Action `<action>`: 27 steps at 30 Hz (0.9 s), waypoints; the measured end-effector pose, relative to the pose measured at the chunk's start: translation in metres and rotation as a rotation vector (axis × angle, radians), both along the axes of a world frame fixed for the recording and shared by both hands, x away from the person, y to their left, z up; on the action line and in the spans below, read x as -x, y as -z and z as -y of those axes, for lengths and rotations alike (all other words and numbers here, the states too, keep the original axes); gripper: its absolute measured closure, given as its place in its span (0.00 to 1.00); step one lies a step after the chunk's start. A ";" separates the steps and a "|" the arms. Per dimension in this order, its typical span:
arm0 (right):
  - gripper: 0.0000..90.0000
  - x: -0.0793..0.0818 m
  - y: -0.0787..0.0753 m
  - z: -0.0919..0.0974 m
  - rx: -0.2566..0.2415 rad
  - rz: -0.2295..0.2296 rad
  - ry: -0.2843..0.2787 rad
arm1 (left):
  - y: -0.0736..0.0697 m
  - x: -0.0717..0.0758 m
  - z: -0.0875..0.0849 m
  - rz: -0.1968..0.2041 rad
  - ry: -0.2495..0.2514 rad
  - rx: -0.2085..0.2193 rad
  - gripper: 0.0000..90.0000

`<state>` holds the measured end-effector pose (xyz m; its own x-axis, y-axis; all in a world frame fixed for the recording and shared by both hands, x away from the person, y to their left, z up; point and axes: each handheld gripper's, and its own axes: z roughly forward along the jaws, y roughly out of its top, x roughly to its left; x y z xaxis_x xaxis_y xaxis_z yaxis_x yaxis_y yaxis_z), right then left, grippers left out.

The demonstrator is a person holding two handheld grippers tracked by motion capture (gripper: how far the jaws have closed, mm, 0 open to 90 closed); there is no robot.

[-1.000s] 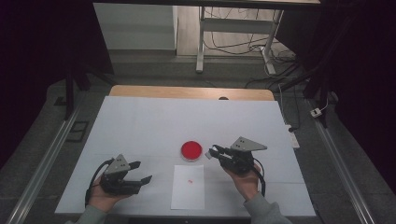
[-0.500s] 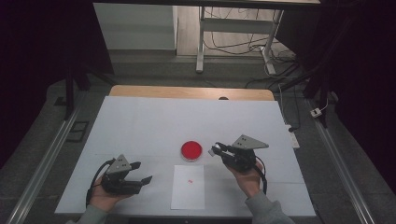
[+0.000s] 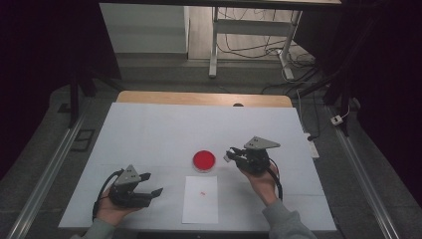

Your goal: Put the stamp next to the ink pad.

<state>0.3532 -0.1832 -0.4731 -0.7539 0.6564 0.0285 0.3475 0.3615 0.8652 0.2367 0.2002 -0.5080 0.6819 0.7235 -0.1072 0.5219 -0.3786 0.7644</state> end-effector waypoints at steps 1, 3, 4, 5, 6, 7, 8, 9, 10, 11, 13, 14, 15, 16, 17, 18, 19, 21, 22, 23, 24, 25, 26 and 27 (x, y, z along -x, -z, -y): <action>0.84 -0.002 0.001 -0.001 0.010 -0.007 0.002 | 0.000 0.000 0.000 -0.001 0.000 0.000 0.32; 0.84 -0.005 0.003 -0.002 0.015 -0.021 0.007 | 0.000 0.000 0.000 -0.001 0.000 -0.001 0.32; 0.84 -0.007 0.003 -0.003 0.015 -0.024 0.008 | 0.000 0.000 0.000 -0.001 0.000 -0.001 0.32; 0.84 -0.009 0.004 -0.004 0.015 -0.026 0.009 | 0.000 0.000 0.001 -0.001 0.001 -0.001 0.32; 0.84 -0.011 0.005 -0.005 0.020 -0.026 0.008 | 0.000 0.000 0.001 -0.001 0.002 -0.002 0.32; 0.84 -0.013 0.005 -0.007 0.026 -0.029 0.006 | 0.000 0.000 0.001 -0.002 0.001 -0.002 0.32; 0.84 -0.015 0.006 -0.009 0.027 -0.031 0.005 | 0.000 0.000 0.001 -0.002 0.001 -0.002 0.32; 0.84 -0.017 0.007 -0.010 0.025 -0.036 0.005 | 0.000 0.000 0.001 -0.002 0.002 -0.002 0.32; 0.84 -0.018 0.009 -0.012 0.033 -0.043 0.005 | 0.000 0.000 0.001 -0.002 0.002 -0.002 0.32; 0.84 -0.020 0.010 -0.013 0.036 -0.047 0.004 | 0.000 -0.001 0.002 -0.003 0.002 -0.003 0.32; 0.84 -0.022 0.013 -0.015 0.048 -0.051 0.002 | 0.001 -0.001 0.001 -0.005 0.003 -0.004 0.32; 0.84 -0.022 0.014 -0.016 0.057 -0.054 0.003 | 0.001 -0.001 0.001 -0.005 0.003 -0.005 0.32; 0.84 -0.023 0.016 -0.016 0.059 -0.053 0.002 | 0.001 -0.001 0.001 -0.006 0.003 -0.005 0.32; 0.84 -0.024 0.016 -0.017 0.059 -0.057 0.004 | 0.001 -0.001 0.001 -0.006 0.003 -0.005 0.32; 0.84 -0.025 0.017 -0.017 0.062 -0.059 0.003 | 0.001 -0.001 0.001 -0.006 0.003 -0.006 0.32; 0.84 -0.026 0.017 -0.018 0.064 -0.062 0.004 | 0.001 -0.001 0.001 -0.007 0.003 -0.005 0.32; 0.84 -0.027 0.018 -0.018 0.063 -0.063 0.004 | 0.001 -0.001 0.001 -0.007 0.002 -0.006 0.32; 0.84 -0.028 0.019 -0.020 0.066 -0.071 -0.001 | 0.002 -0.001 0.001 -0.008 0.002 -0.007 0.32; 0.83 -0.029 0.020 -0.021 0.071 -0.073 -0.004 | 0.001 -0.001 0.001 -0.009 0.002 -0.007 0.32; 0.83 -0.030 0.021 -0.022 0.072 -0.074 -0.006 | 0.001 -0.001 0.001 -0.008 0.002 -0.007 0.32; 0.83 -0.030 0.021 -0.023 0.076 -0.077 -0.006 | 0.001 -0.001 0.002 -0.007 0.002 -0.007 0.32; 0.83 -0.031 0.022 -0.024 0.082 -0.080 -0.007 | 0.001 -0.001 0.002 -0.006 0.002 -0.007 0.32; 0.83 -0.031 0.023 -0.024 0.084 -0.082 -0.008 | 0.000 -0.001 0.002 -0.006 0.003 -0.006 0.32; 0.83 -0.032 0.024 -0.025 0.092 -0.084 -0.007 | 0.001 -0.001 0.002 -0.006 0.003 -0.007 0.32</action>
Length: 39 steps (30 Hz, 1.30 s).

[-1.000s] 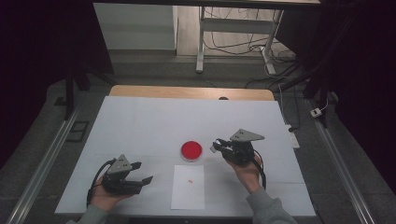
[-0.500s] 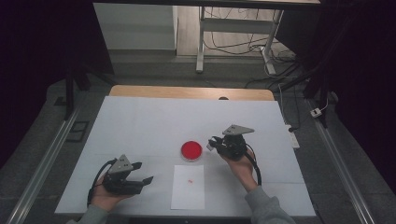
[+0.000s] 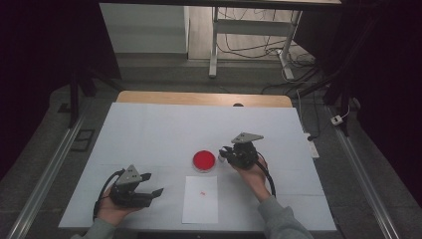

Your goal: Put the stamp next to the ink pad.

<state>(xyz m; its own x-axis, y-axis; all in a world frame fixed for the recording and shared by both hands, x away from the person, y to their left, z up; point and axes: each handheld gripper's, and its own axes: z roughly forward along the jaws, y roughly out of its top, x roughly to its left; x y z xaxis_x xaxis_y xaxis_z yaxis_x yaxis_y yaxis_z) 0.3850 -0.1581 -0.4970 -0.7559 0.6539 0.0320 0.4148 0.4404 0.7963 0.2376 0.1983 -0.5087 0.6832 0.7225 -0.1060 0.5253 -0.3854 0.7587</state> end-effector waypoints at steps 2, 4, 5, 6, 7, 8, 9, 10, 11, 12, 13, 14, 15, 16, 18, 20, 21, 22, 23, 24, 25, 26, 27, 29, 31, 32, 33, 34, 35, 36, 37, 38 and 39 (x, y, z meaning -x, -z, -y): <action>0.83 -0.001 0.001 -0.001 0.010 -0.006 0.003 | 0.001 0.000 0.000 -0.003 0.000 -0.002 0.32; 0.83 -0.002 0.003 -0.001 0.015 -0.012 0.005 | 0.001 0.000 0.000 -0.004 -0.001 -0.003 0.32; 0.83 -0.003 0.004 -0.001 0.018 -0.015 0.004 | 0.001 0.000 0.000 -0.003 -0.002 -0.003 0.32; 0.82 -0.003 0.005 -0.002 0.016 -0.019 0.004 | 0.000 0.000 0.000 -0.003 -0.002 -0.002 0.32; 0.82 -0.004 0.006 -0.002 0.016 -0.024 0.003 | 0.000 0.000 0.000 -0.002 -0.002 -0.001 0.32; 0.81 -0.004 0.006 -0.002 0.020 -0.022 0.005 | 0.000 0.000 0.000 -0.001 -0.001 -0.001 0.32; 0.81 -0.004 0.006 -0.003 0.017 -0.021 0.005 | 0.000 0.000 0.000 -0.001 0.000 -0.002 0.32; 0.81 -0.004 0.007 -0.003 0.018 -0.020 0.005 | 0.000 0.000 0.000 -0.001 -0.001 -0.002 0.32; 0.81 -0.004 0.007 -0.004 0.021 -0.021 0.003 | 0.000 0.000 0.000 -0.002 0.000 -0.002 0.32; 0.81 -0.004 0.007 -0.004 0.022 -0.021 0.002 | 0.000 0.000 0.000 -0.002 -0.001 -0.003 0.32; 0.81 -0.004 0.008 -0.004 0.024 -0.021 0.002 | 0.000 0.000 0.000 -0.002 -0.001 -0.004 0.32; 0.81 -0.004 0.008 -0.004 0.027 -0.023 0.002 | 0.000 0.000 0.000 -0.003 -0.001 -0.003 0.32; 0.79 -0.003 0.007 -0.004 0.029 -0.022 0.003 | 0.000 0.000 0.000 -0.004 -0.001 -0.002 0.32; 0.76 -0.003 0.007 -0.004 0.030 -0.017 0.004 | 0.000 0.000 0.000 -0.004 -0.001 0.000 0.32; 0.69 -0.003 0.006 -0.004 0.020 -0.009 0.004 | 0.000 0.000 0.000 -0.003 -0.001 0.002 0.32; 0.63 -0.002 0.005 -0.004 0.011 0.003 0.010 | 0.000 0.000 0.000 -0.003 -0.002 0.001 0.31; 0.61 -0.002 0.004 -0.003 0.001 0.008 0.009 | 0.000 0.000 0.000 -0.004 -0.002 0.001 0.31; 0.59 -0.001 0.003 -0.003 -0.006 0.012 0.009 | 0.000 0.000 0.000 -0.004 -0.002 -0.001 0.31; 0.58 -0.001 0.003 -0.002 -0.008 0.017 0.009 | 0.000 0.000 0.000 -0.005 -0.002 0.000 0.31; 0.56 0.000 0.002 -0.002 -0.010 0.019 0.008 | 0.000 0.000 0.000 -0.005 -0.002 0.000 0.31; 0.55 0.000 0.002 -0.002 -0.012 0.022 0.006 | 0.000 0.000 0.000 -0.005 -0.003 0.001 0.31; 0.55 0.000 0.001 -0.001 -0.016 0.024 0.005 | 0.000 0.000 0.000 -0.005 -0.003 0.002 0.31; 0.54 0.000 0.001 -0.001 -0.019 0.029 0.002 | 0.000 0.000 -0.001 -0.007 -0.005 0.005 0.31; 0.52 0.002 0.000 0.000 -0.029 0.034 -0.002 | 0.000 -0.001 -0.001 -0.008 -0.008 0.008 0.31; 0.51 0.004 -0.002 0.001 -0.039 0.037 -0.005 | 0.001 -0.001 -0.002 -0.008 -0.014 0.009 0.31; 0.51 0.006 -0.003 0.003 -0.040 0.045 -0.009 | 0.001 -0.001 -0.003 -0.009 -0.015 0.012 0.31; 0.51 0.009 -0.005 0.004 -0.049 0.053 -0.010 | 0.001 -0.001 -0.004 -0.009 -0.016 0.012 0.31; 0.51 0.010 -0.006 0.005 -0.049 0.058 -0.016 | 0.001 -0.001 -0.004 -0.009 -0.017 0.013 0.31; 0.51 0.012 -0.007 0.007 -0.048 0.065 -0.022 | 0.001 -0.001 -0.004 -0.010 -0.018 0.013 0.31; 0.51 0.015 -0.008 0.008 -0.054 0.073 -0.022 | 0.001 -0.002 -0.005 -0.010 -0.020 0.014 0.31; 0.51 0.017 -0.010 0.011 -0.059 0.083 -0.026 | 0.001 -0.002 -0.005 -0.010 -0.022 0.014 0.31; 0.51 0.019 -0.011 0.013 -0.063 0.089 -0.027 | 0.001 -0.002 -0.005 -0.011 -0.022 0.013 0.31; 0.51 0.022 -0.011 0.015 -0.064 0.092 -0.030 | 0.001 -0.002 -0.005 -0.011 -0.023 0.013 0.31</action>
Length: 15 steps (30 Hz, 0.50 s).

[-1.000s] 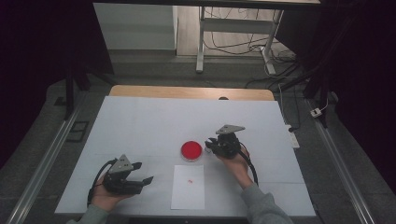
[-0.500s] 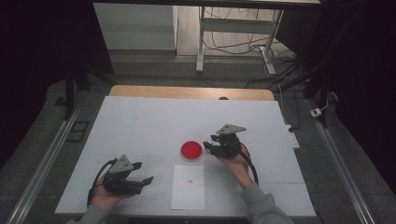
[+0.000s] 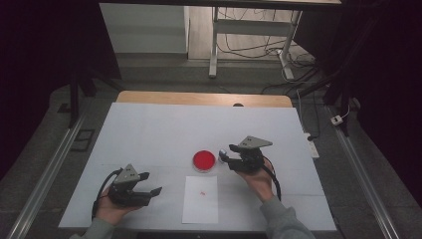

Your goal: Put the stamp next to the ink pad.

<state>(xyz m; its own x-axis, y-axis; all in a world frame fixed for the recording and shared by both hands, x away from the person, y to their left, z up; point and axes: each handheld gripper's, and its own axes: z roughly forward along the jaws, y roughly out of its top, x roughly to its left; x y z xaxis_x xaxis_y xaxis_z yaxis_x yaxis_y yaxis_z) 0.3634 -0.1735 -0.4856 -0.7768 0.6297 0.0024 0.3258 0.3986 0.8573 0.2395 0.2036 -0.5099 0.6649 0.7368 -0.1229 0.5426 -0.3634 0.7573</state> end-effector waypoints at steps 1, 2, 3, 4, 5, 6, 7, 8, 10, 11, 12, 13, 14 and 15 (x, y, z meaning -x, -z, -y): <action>0.51 0.002 -0.001 0.003 0.001 0.001 -0.005 | 0.000 0.000 0.000 0.000 -0.001 0.000 0.31; 0.51 0.005 -0.001 0.006 -0.002 0.006 -0.007 | 0.000 0.000 -0.001 -0.001 -0.002 0.000 0.31; 0.51 0.008 -0.001 0.009 -0.004 0.011 -0.010 | 0.000 0.000 -0.001 -0.001 -0.006 0.002 0.31; 0.51 0.012 -0.001 0.013 0.003 0.015 -0.011 | 0.000 0.000 -0.002 -0.001 -0.008 0.002 0.31; 0.51 0.016 -0.001 0.017 0.001 0.021 -0.011 | 0.001 0.000 -0.002 -0.002 -0.010 0.002 0.31; 0.51 0.020 -0.001 0.022 -0.001 0.026 -0.009 | 0.001 0.000 -0.003 -0.003 -0.011 0.004 0.31; 0.51 0.024 -0.001 0.028 -0.010 0.029 -0.007 | 0.001 -0.001 -0.003 -0.004 -0.012 0.004 0.31; 0.51 0.028 -0.001 0.034 -0.004 0.030 -0.003 | 0.002 -0.001 -0.004 -0.004 -0.014 0.004 0.31; 0.51 0.036 0.000 0.048 -0.006 0.038 0.007 | 0.002 -0.001 -0.004 -0.006 -0.014 0.002 0.31; 0.51 0.039 0.000 0.056 -0.008 0.036 0.019 | 0.003 -0.001 -0.004 -0.007 -0.014 0.001 0.31; 0.50 0.042 0.001 0.062 -0.011 0.033 0.022 | 0.003 -0.002 -0.004 -0.008 -0.013 0.001 0.31; 0.50 0.045 0.002 0.069 -0.020 0.033 0.024 | 0.003 -0.002 -0.004 -0.008 -0.012 0.001 0.31; 0.50 0.048 0.003 0.075 -0.013 0.032 0.030 | 0.003 -0.002 -0.005 -0.008 -0.012 0.001 0.31; 0.50 0.051 0.004 0.081 -0.008 0.030 0.036 | 0.003 -0.002 -0.005 -0.008 -0.013 0.002 0.31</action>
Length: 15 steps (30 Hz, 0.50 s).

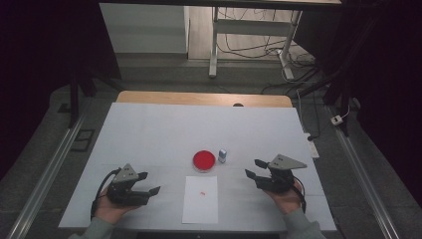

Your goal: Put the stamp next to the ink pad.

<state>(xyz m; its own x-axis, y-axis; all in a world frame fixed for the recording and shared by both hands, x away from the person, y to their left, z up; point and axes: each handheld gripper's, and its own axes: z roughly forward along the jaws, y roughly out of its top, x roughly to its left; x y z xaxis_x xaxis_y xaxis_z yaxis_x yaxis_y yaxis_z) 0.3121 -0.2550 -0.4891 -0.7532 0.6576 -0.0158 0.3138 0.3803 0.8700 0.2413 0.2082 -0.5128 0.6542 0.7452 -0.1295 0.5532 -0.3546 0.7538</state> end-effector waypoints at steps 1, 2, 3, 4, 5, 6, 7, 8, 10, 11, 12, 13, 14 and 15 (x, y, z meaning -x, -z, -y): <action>0.50 0.003 0.001 0.006 -0.004 0.000 0.007 | 0.000 0.000 0.000 0.000 -0.001 0.001 0.31; 0.50 0.007 0.002 0.012 -0.001 -0.002 0.014 | 0.000 0.000 0.000 0.001 -0.001 0.001 0.31; 0.50 0.009 0.003 0.018 -0.002 0.001 0.021 | 0.000 0.000 0.000 0.000 -0.002 0.001 0.31; 0.50 0.012 0.003 0.023 0.003 -0.001 0.026 | 0.000 0.000 0.000 -0.001 -0.002 0.001 0.31; 0.50 0.014 0.004 0.028 0.009 -0.001 0.031 | 0.000 0.000 0.000 -0.001 -0.001 0.000 0.31; 0.50 0.016 0.004 0.032 0.012 -0.001 0.037 | 0.000 0.000 0.000 -0.002 -0.001 -0.001 0.31; 0.50 0.017 0.005 0.036 0.011 -0.005 0.036 | 0.000 0.000 0.001 -0.001 -0.002 -0.003 0.31; 0.50 0.018 0.006 0.039 0.009 -0.008 0.036 | 0.000 0.000 0.001 -0.001 -0.002 -0.003 0.31; 0.50 0.021 0.007 0.043 0.019 -0.008 0.025 | 0.000 0.000 0.001 0.001 -0.002 -0.004 0.31; 0.50 0.022 0.007 0.044 0.021 -0.004 0.021 | 0.000 0.000 0.000 0.001 -0.003 -0.003 0.31; 0.50 0.023 0.008 0.044 0.026 -0.003 0.012 | 0.000 0.000 0.000 0.001 -0.003 -0.003 0.31; 0.50 0.024 0.008 0.044 0.029 -0.004 0.007 | 0.000 0.000 0.000 0.001 -0.004 -0.003 0.31; 0.50 0.025 0.009 0.045 0.033 -0.002 0.000 | 0.001 0.000 0.000 0.001 -0.005 -0.003 0.31; 0.50 0.025 0.009 0.045 0.038 -0.003 0.001 | 0.001 -0.001 0.000 0.000 -0.005 -0.004 0.31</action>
